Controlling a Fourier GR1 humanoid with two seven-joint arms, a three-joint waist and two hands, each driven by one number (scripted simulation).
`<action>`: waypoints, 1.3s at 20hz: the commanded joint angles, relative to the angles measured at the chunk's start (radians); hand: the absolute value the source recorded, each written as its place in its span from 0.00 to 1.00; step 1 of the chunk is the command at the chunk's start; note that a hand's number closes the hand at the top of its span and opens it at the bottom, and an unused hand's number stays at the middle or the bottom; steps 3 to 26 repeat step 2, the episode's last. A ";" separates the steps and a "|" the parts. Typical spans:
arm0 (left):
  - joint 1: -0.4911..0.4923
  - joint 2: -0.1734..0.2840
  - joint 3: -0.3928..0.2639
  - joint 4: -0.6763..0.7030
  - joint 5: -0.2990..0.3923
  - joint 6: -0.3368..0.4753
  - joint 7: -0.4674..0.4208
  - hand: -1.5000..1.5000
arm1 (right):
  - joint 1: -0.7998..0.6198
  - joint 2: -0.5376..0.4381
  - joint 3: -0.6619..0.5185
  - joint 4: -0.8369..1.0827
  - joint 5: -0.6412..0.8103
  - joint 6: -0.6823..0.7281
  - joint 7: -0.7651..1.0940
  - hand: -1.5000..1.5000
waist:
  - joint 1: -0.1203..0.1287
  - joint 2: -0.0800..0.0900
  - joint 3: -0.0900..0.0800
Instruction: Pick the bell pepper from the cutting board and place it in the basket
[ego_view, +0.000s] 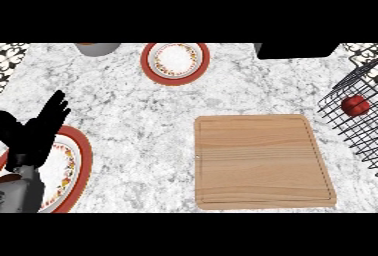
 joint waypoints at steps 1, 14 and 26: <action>-0.011 -0.004 0.001 -0.012 -0.011 0.021 0.007 0.50 | 0.202 0.036 -0.095 -0.163 -0.231 0.125 -0.014 0.00 | -0.001 0.001 0.001; 0.014 0.013 0.022 -0.011 0.019 -0.009 0.016 0.50 | 0.260 0.073 -0.146 -0.146 -0.315 0.093 -0.087 0.00 | -0.006 -0.001 0.002; 0.014 0.013 0.022 -0.011 0.019 -0.009 0.016 0.50 | 0.260 0.073 -0.146 -0.146 -0.315 0.093 -0.087 0.00 | -0.006 -0.001 0.002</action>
